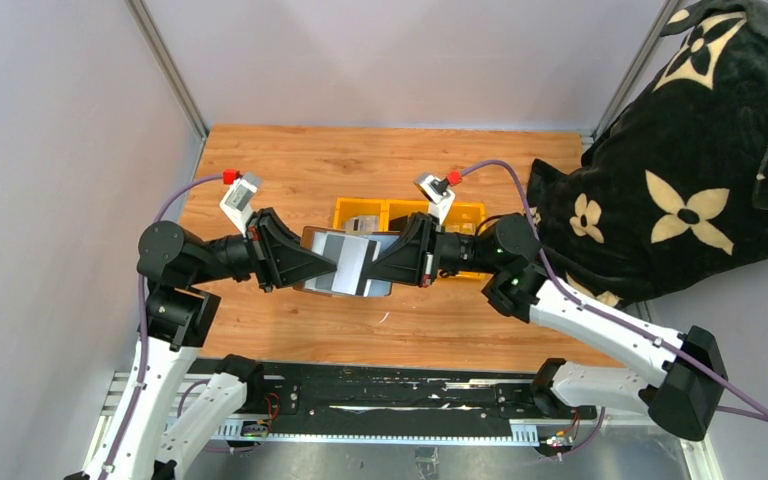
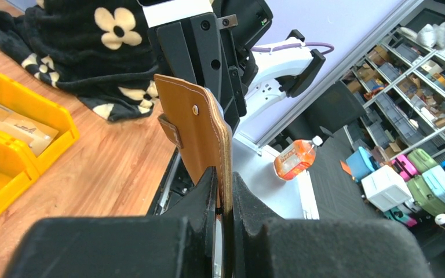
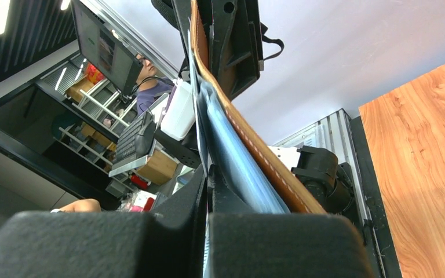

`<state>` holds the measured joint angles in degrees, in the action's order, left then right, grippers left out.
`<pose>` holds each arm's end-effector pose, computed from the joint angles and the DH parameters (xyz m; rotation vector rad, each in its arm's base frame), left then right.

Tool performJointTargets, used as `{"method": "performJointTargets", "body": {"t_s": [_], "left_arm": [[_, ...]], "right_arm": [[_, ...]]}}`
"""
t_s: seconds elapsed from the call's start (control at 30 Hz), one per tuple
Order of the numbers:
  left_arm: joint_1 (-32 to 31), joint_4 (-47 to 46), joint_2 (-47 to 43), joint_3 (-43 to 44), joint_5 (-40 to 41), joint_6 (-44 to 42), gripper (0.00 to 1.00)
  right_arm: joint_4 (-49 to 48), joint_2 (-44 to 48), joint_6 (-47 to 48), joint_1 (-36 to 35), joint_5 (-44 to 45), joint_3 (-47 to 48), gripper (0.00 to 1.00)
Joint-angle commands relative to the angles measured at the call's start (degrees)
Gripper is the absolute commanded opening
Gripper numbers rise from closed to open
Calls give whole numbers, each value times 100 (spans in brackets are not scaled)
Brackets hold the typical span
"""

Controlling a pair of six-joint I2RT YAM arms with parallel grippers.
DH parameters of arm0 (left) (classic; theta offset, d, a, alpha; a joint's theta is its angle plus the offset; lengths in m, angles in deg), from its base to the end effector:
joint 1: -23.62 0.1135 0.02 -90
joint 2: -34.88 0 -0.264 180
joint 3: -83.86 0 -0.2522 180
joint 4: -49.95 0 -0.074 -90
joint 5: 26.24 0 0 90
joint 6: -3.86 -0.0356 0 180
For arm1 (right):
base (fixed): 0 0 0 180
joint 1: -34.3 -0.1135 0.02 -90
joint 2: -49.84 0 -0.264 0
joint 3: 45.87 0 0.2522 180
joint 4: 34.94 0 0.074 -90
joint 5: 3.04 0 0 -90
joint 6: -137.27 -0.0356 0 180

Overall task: Take the credit cards out of the card holder
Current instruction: Remove the credit card from the card holder, then place the credit card in the storage box.

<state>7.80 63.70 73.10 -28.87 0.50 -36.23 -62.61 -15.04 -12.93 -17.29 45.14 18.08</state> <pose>0.1067 -0.0633 0.4230 0.6265 1.5615 -1.6083 0.1366 0.2105 0.3937 -0.7099 1.3634 2.0359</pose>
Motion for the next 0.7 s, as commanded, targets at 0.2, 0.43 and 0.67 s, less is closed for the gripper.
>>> {"method": "performJointTargets", "body": {"t_s": [0.2,0.43,0.67], "left_arm": [[133,115,70,438,-271,-294,0],[212,1770,123,1030,-239,-2131,0],[211,3499,281,1616,-86,-3664,0]], "right_arm": [[786,814,336,692,-197,-375,0],[2724,1122,1071,2098,-639,19,0],[4654,67,2347,2414,85,959,0]]}}
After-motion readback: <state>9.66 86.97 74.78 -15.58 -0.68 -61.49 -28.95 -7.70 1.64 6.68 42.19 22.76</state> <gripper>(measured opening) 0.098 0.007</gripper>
